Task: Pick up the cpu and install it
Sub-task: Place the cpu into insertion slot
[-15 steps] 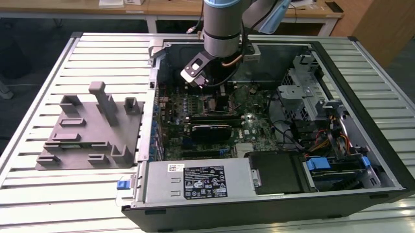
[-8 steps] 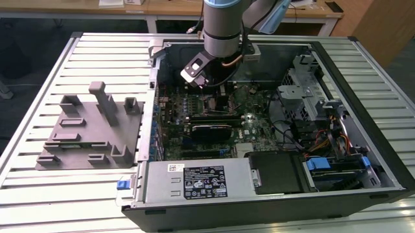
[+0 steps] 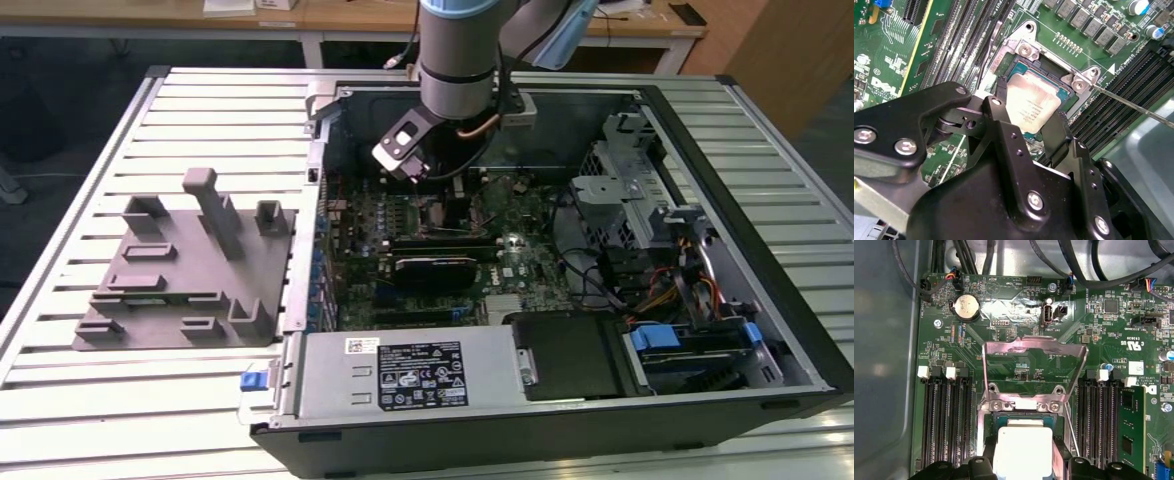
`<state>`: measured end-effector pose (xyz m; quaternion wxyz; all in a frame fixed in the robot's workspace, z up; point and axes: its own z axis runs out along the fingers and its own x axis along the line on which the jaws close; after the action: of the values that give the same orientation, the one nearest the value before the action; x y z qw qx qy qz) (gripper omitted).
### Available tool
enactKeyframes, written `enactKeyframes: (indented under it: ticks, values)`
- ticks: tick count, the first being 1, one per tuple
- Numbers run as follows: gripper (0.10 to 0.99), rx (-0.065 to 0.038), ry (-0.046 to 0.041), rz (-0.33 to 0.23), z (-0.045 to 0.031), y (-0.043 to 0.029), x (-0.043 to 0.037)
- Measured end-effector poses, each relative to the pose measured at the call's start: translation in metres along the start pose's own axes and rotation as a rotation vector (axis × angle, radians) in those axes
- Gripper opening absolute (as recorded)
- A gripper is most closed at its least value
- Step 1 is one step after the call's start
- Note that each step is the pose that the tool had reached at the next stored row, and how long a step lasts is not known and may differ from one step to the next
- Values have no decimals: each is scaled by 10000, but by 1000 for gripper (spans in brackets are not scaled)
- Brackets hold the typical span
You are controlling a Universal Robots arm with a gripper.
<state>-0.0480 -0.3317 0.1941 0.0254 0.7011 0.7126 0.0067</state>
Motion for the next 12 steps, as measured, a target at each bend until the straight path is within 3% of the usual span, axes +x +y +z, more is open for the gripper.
enactKeyframes:
  ticks: [9,10,12]
  values:
    - [533,-9,14,0,9,1,2]
    - [592,-2,3,-1,5,0,0]
    - [592,0,0,-1,5,0,0]
